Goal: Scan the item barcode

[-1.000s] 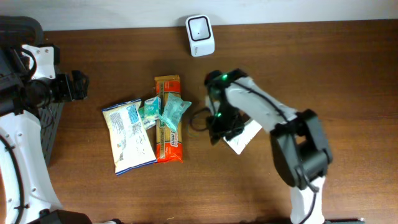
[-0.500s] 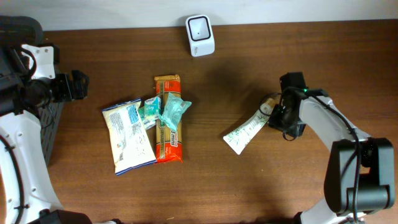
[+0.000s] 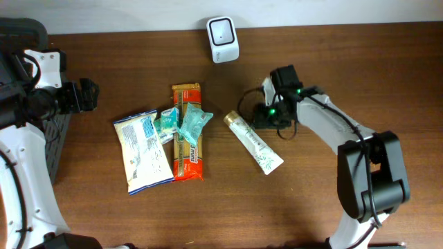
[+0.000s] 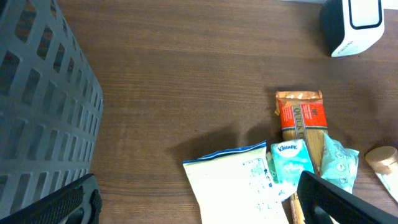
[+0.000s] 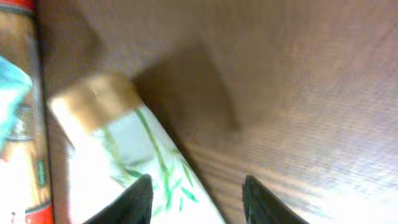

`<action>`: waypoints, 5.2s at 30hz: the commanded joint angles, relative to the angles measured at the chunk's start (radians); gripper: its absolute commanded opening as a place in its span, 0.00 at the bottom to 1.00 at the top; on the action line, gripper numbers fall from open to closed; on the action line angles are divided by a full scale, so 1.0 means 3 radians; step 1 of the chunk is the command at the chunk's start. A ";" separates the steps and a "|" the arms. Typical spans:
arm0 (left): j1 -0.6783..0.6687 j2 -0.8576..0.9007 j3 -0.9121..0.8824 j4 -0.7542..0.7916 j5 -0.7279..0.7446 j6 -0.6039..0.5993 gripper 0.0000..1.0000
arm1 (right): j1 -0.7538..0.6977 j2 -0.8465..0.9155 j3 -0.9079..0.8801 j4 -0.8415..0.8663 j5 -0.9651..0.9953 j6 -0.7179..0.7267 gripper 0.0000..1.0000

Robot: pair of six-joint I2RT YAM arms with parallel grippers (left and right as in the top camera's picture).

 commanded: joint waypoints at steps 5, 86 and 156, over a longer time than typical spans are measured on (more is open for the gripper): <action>0.0003 -0.0008 0.0015 0.0003 0.0036 0.0031 0.99 | 0.0918 -0.0061 0.0871 -0.1675 0.1333 -0.0553 0.54; 0.0003 -0.0008 0.0015 0.0003 0.0036 0.0031 0.99 | -0.0195 0.0435 -0.0120 -0.0702 -0.1204 -0.1448 0.04; 0.0003 -0.0008 0.0015 0.0003 0.0036 0.0031 0.99 | -0.0121 0.0764 -0.0253 -0.0107 -0.0855 -0.0819 0.04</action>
